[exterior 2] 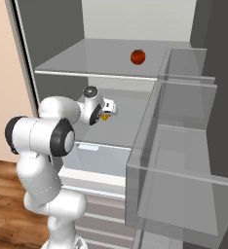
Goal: Take the cheese, chicken drumstick, and tomato from the fridge and place them on the plate on the dining counter to create an appetizer plate.
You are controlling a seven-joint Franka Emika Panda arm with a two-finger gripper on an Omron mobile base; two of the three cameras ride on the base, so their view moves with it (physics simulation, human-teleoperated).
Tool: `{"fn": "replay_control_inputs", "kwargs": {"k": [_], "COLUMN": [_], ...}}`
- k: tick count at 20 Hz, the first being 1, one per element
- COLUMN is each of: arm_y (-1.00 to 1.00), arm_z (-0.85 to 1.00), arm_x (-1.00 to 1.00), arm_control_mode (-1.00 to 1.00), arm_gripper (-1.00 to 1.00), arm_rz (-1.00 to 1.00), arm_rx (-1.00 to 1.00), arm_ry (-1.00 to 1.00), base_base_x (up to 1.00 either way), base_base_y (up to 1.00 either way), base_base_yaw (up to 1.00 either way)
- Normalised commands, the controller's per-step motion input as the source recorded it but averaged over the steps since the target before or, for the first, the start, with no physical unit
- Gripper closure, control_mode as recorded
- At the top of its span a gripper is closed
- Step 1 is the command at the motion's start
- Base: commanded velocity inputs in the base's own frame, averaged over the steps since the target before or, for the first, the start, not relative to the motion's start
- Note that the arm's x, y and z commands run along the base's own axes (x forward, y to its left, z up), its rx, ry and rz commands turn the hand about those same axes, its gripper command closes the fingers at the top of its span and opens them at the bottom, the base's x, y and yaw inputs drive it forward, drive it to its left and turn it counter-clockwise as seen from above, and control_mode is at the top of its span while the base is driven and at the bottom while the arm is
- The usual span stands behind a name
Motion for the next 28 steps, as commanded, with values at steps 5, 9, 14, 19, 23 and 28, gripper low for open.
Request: {"fn": "replay_control_inputs", "kwargs": {"k": [5, 9, 14, 19, 23, 28], "arm_y": [0.00, 0.00, 0.00, 0.00, 0.05, 0.00], "arm_z": [-0.24, -0.17, -0.33, -0.47, -0.47, -0.31], "arm_x": [0.42, 0.47, 0.41, 0.15, 0.00, -0.54], "arm_control_mode": [-1.00, -1.00, -1.00, -1.00, -1.00, -1.00], "arm_gripper": [-1.00, -1.00, -1.00, 1.00, 1.00, 1.00], "arm_rz": [0.04, 0.03, 0.02, 0.00, 0.00, 0.00], "arm_rx": [0.00, 0.00, 0.00, 0.00, 0.00, 0.00], "arm_ry": [0.00, 0.00, 0.00, 0.00, 0.00, -0.14], "base_base_x": [0.00, 0.00, 0.00, 0.00, 0.00, 0.00], "base_base_y": [0.00, 0.00, 0.00, 0.00, 0.00, 0.00], "base_base_yaw": [0.00, 0.00, 0.00, 0.00, 0.00, 0.00]}}
